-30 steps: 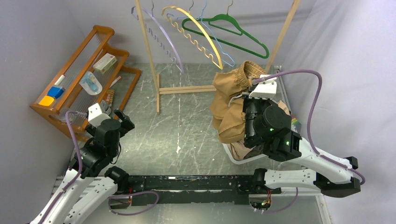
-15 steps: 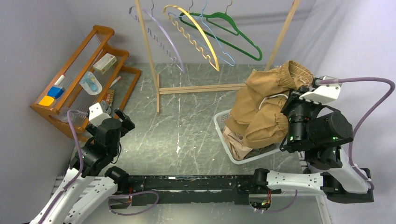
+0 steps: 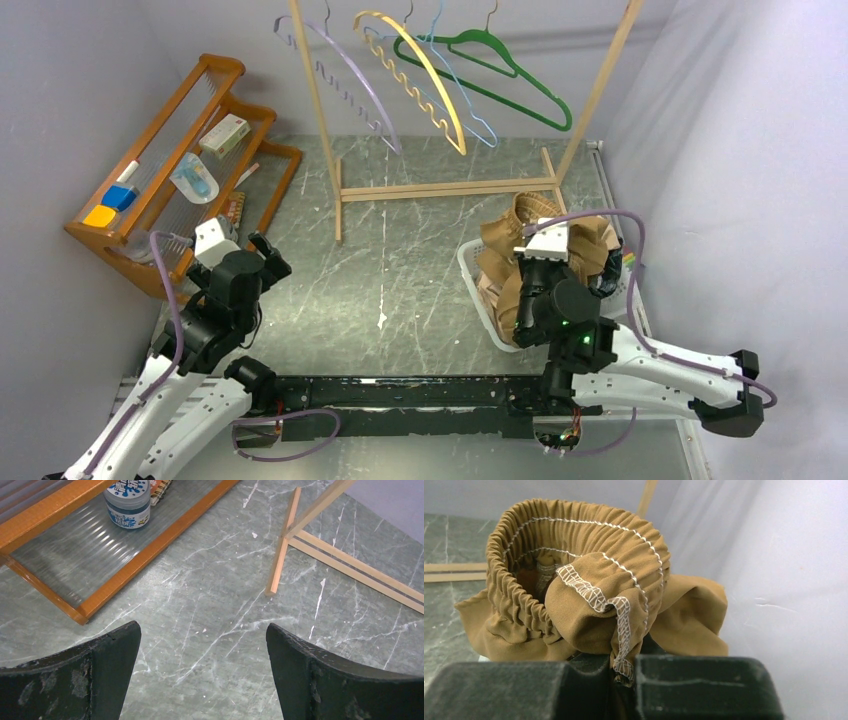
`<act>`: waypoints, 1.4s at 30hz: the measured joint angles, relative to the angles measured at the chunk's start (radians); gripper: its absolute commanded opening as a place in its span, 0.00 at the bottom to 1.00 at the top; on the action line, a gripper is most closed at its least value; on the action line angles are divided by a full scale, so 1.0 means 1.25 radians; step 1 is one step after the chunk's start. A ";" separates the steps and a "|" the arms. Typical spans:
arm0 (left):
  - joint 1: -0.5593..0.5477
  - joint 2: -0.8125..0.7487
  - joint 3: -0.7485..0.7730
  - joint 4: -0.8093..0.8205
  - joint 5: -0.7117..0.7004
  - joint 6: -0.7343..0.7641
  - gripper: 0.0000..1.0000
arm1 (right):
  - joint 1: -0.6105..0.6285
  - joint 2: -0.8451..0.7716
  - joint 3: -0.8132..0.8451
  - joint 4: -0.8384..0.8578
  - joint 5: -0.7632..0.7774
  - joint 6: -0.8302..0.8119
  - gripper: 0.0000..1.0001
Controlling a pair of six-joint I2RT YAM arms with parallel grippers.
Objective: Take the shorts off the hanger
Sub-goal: Place the shorts in the basket.
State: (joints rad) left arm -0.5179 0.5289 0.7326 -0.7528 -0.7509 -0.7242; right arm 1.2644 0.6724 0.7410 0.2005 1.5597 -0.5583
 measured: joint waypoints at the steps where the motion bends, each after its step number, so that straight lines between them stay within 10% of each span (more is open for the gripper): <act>1: 0.000 0.001 0.000 0.000 0.001 0.000 0.99 | 0.000 0.002 -0.025 0.030 -0.001 -0.013 0.00; 8: 0.002 0.001 0.000 0.000 0.010 0.003 0.99 | -0.003 0.012 -0.111 0.342 0.006 -0.172 0.00; 18: 0.002 0.001 0.000 0.000 0.020 0.003 0.99 | -0.070 0.373 -0.174 0.983 0.005 -0.644 0.07; 22: 0.003 0.000 0.000 0.000 0.022 0.002 0.99 | -0.156 0.435 -0.174 1.020 0.006 -0.681 0.18; 24: 0.003 -0.006 0.000 0.000 0.024 0.002 0.99 | -0.202 0.425 -0.177 1.037 0.005 -0.681 0.49; 28: 0.003 -0.024 0.000 0.000 0.024 0.002 0.99 | -0.268 0.397 -0.244 1.059 0.006 -0.657 0.73; 42: 0.003 0.000 0.000 0.000 0.030 0.002 0.99 | -0.231 0.374 -0.131 1.058 0.006 -0.752 0.89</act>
State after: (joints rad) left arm -0.5140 0.5293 0.7330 -0.7532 -0.7139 -0.7212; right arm 0.9752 1.1397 0.5774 1.5227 1.5673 -1.4986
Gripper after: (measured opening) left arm 0.993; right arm 0.888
